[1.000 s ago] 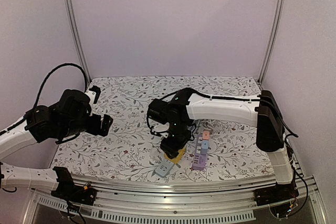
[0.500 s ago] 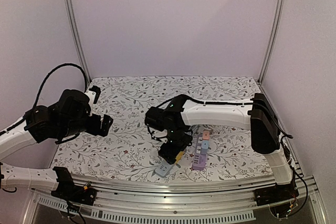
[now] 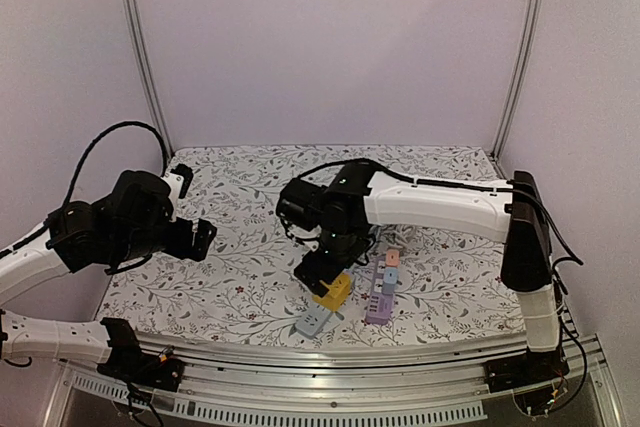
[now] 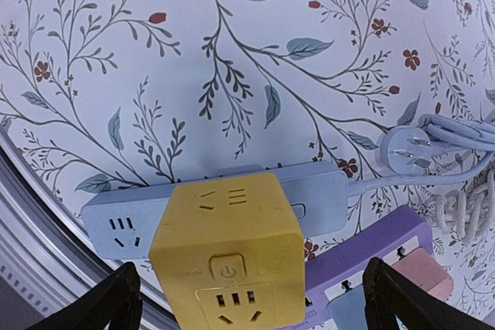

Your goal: Insert the plug

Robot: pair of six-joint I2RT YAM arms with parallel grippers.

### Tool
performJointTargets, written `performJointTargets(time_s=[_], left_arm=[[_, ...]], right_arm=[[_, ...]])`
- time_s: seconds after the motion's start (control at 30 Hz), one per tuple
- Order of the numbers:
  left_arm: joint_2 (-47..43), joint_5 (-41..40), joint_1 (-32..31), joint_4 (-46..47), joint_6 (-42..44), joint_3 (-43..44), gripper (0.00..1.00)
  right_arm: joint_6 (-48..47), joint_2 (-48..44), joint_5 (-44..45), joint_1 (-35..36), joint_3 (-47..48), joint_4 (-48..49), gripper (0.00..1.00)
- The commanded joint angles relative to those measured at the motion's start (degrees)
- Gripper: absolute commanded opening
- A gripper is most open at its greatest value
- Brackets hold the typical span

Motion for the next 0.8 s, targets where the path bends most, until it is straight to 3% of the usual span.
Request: performJointTargets(time_s=[0.0,0.43,0.77], left_arm=[[-0.01,0.44,-1.06,0.81,0.55,-0.99,0.99],[-0.48,0.04,-2.69,0.39,0.52,-0.94,1.00],[-3.01,-0.59,-3.19,-1.44,-0.08,0.59,1.00]], right_arm=[[1.51,-3.58,3.14,0.16,1.64,1.39,0.99],[2.54,-11.32,10.01,0.04,4.00,13.03,0.99],[6.06,-22.60,12.89,-2.11,-7.85,26.50,0.99]])
